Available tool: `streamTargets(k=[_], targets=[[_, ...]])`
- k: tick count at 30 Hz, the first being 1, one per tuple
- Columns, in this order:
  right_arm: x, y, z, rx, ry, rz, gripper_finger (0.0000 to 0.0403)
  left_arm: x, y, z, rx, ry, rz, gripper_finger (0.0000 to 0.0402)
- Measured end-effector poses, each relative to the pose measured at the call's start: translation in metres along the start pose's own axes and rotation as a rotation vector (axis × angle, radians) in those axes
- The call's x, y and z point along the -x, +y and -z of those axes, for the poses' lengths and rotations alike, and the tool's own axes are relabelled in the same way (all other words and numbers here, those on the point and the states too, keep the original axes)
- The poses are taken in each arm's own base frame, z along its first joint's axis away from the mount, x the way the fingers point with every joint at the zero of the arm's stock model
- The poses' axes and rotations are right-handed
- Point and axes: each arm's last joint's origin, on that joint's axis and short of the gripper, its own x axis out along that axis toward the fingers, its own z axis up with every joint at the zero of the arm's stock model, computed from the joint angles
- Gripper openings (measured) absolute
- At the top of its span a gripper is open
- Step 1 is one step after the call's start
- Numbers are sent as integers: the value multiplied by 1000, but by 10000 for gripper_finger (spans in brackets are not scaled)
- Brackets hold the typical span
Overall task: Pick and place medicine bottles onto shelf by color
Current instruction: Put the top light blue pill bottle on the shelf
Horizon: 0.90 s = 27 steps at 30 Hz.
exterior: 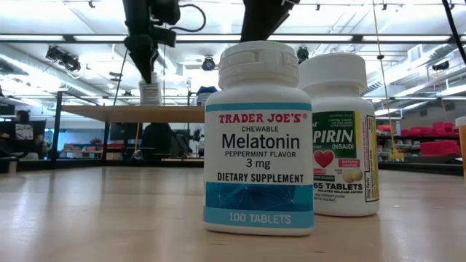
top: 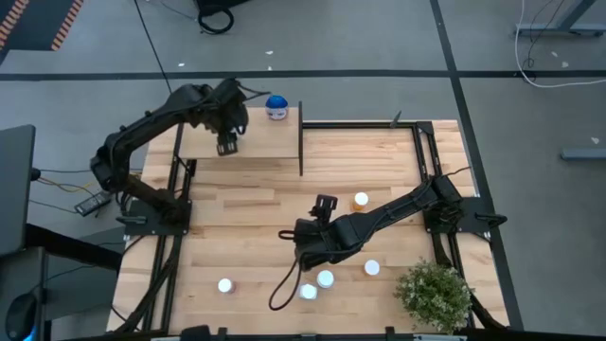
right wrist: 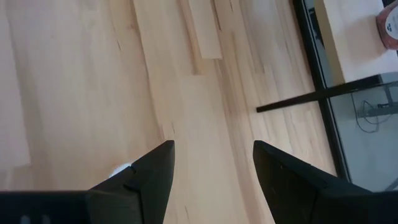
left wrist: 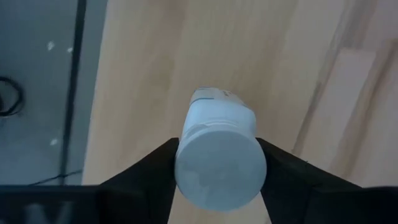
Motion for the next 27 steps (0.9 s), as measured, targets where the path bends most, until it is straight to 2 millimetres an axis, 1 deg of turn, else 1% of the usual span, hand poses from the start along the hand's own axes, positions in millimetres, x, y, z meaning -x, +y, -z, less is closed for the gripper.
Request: streamTargets(k=[3, 6, 14, 27], targets=[[0, 1, -1, -11, -12, -8, 225, -2, 5, 1, 22, -34, 40, 190], [0, 1, -2, -12, -13, -9, 225, -10, 7, -3, 8, -19, 49, 187], [0, 1, -2, -10, -12, -13, 225, -27, 9, -11, 12, 12, 60, 213], [0, 1, -2, 8, -13, -13, 225, -27, 12, -12, 11, 16, -1, 220]])
